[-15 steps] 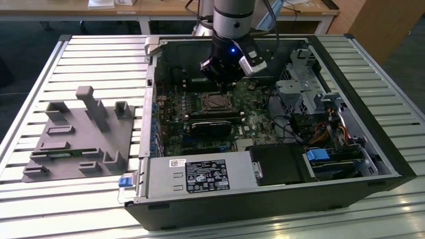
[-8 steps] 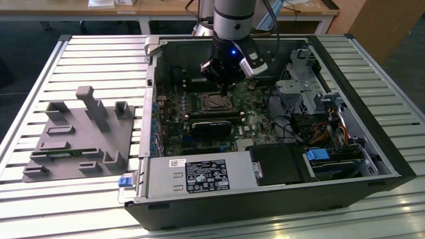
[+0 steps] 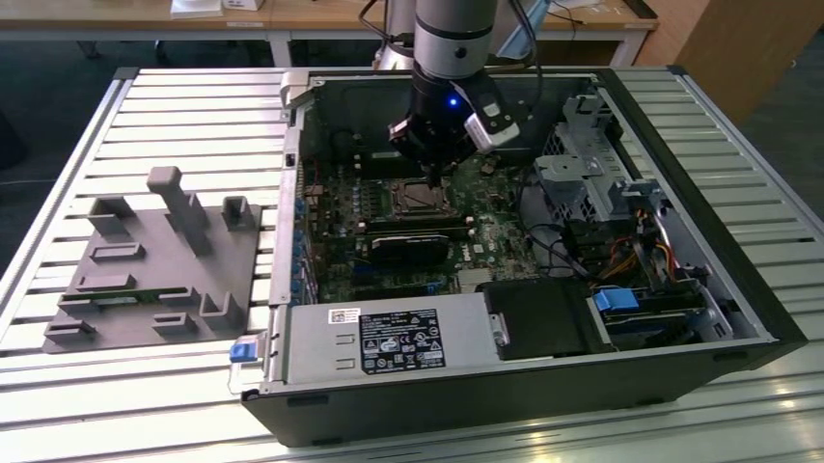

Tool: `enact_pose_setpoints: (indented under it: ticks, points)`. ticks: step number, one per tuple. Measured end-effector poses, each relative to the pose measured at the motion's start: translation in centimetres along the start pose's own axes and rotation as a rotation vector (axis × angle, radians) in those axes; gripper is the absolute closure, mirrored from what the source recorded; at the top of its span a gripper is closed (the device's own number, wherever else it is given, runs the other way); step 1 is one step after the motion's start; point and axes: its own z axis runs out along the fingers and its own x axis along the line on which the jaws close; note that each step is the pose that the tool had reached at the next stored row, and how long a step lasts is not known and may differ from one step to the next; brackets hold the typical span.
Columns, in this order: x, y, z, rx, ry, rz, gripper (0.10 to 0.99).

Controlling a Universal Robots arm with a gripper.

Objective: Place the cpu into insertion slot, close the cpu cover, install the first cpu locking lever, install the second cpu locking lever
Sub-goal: 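Install the second cpu locking lever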

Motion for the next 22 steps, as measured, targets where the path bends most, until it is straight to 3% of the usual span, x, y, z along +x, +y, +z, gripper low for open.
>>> enact_pose_setpoints:
  ticks: [6, 10, 11, 13, 14, 16, 22]
  points:
    - [0.0, -0.19, -0.01, 0.0, 0.0001, 0.0, 0.98]
    - [0.01, -0.78, -0.01, -0.004, 0.0, 0.0, 0.98]
    - [0.01, -0.94, -0.01, -0.012, -0.0001, 0.0, 0.98]
    - [0.02, -1.11, -0.01, -0.045, -0.0008, 0.0, 0.98]
    - [0.02, -1.16, -0.01, -0.054, -0.0008, 0.0, 0.98]
    - [0.03, -1.43, -0.01, -0.059, -0.0008, 0.0, 0.98]
    - [0.05, -2.75, -0.01, -0.063, -0.0009, 0.0, 0.98]
